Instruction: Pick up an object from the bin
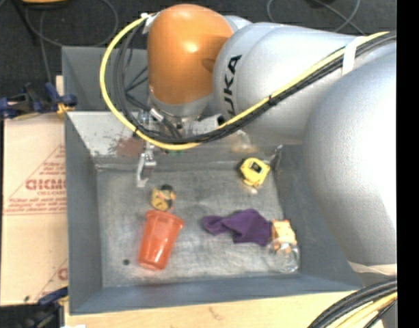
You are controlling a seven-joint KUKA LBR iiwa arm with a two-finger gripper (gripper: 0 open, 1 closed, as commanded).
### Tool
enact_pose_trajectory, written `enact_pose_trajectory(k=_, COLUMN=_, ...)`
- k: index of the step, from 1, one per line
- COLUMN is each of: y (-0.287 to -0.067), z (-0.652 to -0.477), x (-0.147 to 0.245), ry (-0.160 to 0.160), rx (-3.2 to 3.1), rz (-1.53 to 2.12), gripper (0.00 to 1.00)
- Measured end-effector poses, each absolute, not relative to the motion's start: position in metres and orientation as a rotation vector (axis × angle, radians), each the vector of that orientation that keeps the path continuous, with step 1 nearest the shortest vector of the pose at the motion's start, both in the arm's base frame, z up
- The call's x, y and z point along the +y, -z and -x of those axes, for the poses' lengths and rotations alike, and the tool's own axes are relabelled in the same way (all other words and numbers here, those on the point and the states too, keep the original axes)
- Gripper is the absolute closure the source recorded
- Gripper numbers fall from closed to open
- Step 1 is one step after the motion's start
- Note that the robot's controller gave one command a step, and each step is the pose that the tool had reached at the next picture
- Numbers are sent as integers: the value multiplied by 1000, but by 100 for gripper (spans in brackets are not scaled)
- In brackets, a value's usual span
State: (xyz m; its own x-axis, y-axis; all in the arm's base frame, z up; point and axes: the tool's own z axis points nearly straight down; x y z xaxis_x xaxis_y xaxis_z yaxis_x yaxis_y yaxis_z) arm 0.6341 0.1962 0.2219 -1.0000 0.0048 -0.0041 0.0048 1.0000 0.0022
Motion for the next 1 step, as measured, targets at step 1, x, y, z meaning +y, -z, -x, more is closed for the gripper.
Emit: enact_pose_trajectory(k=1, y=-187, z=-589, x=186, ry=-5, rx=3132, rz=-59, gripper=0)
